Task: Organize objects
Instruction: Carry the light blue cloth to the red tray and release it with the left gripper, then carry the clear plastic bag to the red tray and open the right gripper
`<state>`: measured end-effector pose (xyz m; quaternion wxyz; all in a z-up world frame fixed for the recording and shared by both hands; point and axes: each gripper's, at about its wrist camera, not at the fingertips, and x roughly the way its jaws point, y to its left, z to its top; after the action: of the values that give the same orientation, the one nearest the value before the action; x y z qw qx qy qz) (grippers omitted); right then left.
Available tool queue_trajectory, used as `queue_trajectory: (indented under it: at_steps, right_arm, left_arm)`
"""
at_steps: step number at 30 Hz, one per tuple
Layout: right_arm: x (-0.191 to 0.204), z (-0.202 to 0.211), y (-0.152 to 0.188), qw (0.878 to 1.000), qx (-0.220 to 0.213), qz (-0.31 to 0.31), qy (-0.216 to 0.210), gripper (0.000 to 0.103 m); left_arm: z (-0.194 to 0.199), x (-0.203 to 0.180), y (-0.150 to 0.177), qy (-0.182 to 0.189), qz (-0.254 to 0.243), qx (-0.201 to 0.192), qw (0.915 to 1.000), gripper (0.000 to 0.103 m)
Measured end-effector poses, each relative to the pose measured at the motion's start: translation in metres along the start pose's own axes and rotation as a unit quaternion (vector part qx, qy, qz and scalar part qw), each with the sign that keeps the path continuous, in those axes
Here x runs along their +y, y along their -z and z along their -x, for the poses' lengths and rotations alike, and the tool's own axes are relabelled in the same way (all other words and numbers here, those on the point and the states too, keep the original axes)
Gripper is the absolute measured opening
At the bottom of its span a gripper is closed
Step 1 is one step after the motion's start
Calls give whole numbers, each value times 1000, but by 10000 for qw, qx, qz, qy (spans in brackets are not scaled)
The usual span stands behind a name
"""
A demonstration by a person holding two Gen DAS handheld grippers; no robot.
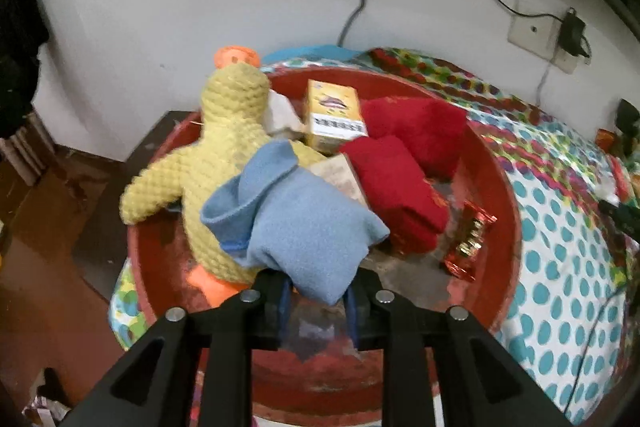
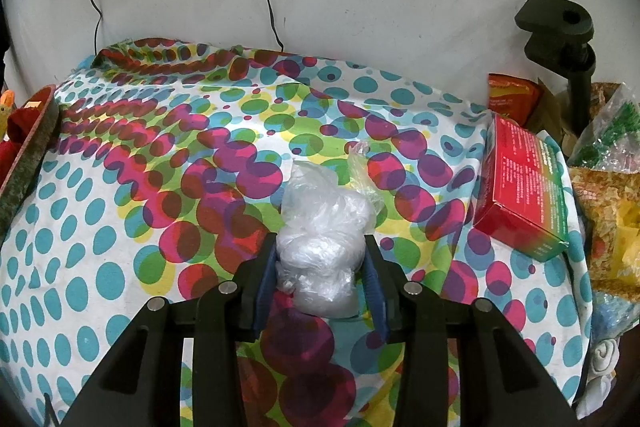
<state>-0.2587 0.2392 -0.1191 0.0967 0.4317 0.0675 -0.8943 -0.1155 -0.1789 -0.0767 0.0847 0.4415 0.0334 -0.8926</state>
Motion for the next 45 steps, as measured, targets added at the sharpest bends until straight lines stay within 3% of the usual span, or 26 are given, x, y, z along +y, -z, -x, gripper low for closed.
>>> queue_trajectory:
  at_steps: [2,7,9,15,21,24,31,40,45]
  right_arm:
    - [0,0,0,10000,-5,23,28,38]
    - [6,2,1,9997,-60,162,184,37]
    - [11,6,0,9994,-108,220,261,37]
    - [41,37,-20,9992,-310,268,-7,37]
    - [130,74,-44,9928,-459,778,-790,37]
    - [192,85,-48,9845,-464,1204,-1189,37]
    - [312,94,-40,9641,-269,1851,-1884,37]
    - [376,72,-13,9529,213,2231,-2043,37]
    - [386,63,-6,9559,403,2234,-1864,39]
  left_arm:
    - [-5,2,3,97,44,159,9998,38]
    - [-8,6,13,60,38,247,9997,44]
    - [-4,8,17,11,19,226,9997,51]
    - [15,19,24,228,105,99,9996,58]
    - [28,27,31,374,308,89,9988,61]
    - [36,33,36,547,426,105,9975,62]
    - [53,47,44,443,417,9,9981,62]
    - [69,57,42,29,340,-363,9988,62]
    - [72,52,35,154,335,-379,9986,62]
